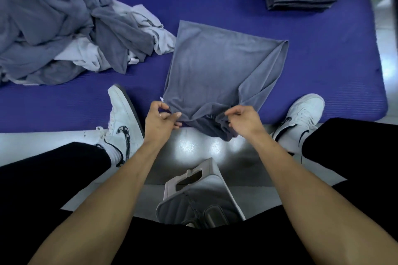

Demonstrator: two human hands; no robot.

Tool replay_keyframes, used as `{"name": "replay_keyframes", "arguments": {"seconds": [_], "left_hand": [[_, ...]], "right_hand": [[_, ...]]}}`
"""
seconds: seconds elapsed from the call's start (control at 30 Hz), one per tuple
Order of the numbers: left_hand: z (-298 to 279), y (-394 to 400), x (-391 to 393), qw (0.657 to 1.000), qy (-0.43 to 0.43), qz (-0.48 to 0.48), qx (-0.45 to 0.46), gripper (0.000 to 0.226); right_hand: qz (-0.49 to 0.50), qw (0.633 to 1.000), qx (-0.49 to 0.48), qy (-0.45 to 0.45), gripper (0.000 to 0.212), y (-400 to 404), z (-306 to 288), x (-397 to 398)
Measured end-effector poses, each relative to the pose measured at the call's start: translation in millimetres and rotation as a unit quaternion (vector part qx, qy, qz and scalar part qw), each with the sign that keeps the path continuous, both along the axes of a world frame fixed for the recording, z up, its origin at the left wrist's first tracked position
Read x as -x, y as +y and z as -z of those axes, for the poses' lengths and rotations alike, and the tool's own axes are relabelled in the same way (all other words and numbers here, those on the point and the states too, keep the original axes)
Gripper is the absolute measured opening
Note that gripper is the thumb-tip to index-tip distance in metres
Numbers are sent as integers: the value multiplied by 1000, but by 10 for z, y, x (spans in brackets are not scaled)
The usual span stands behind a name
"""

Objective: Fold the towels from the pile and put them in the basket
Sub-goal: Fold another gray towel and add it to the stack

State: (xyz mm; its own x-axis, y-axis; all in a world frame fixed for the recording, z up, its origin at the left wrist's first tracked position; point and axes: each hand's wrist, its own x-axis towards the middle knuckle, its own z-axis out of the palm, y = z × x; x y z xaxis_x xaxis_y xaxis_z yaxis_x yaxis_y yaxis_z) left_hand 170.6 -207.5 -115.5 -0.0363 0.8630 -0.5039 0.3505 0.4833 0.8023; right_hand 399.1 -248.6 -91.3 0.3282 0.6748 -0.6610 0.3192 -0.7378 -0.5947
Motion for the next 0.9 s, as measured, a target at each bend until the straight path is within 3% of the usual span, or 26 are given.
{"name": "replay_keyframes", "arguments": {"seconds": [0.13, 0.3, 0.37, 0.47, 0.67, 0.77, 0.83, 0.9], "left_hand": [[-229, 164, -94, 996, -8, 68, -64, 6], [-320, 280, -20, 973, 74, 217, -36, 33], [-347, 309, 6, 951, 143, 262, -77, 32], [-395, 343, 34, 934, 189, 263, -154, 19], [-650, 484, -91, 933, 152, 185, -270, 8], [-954, 735, -224, 927, 182, 255, -206, 4], [-1188, 861, -313, 903, 227, 331, -152, 3], [-1444, 933, -406, 910, 200, 291, -218, 3]], "right_hand": [[51, 997, -62, -18, 22, 46, -225, -195], [50, 994, -93, -12, 20, -4, -390, -319], [13, 994, -104, -27, 26, -47, -437, -292], [-51, 986, -139, -77, 29, -100, -470, -230], [-38, 955, -224, -190, 14, -81, -656, -332], [-57, 955, -177, -231, 15, -10, -862, -521], [-88, 957, -130, -245, 19, 47, -1044, -630], [-46, 953, -179, -241, 18, 94, -1276, -682]]}}
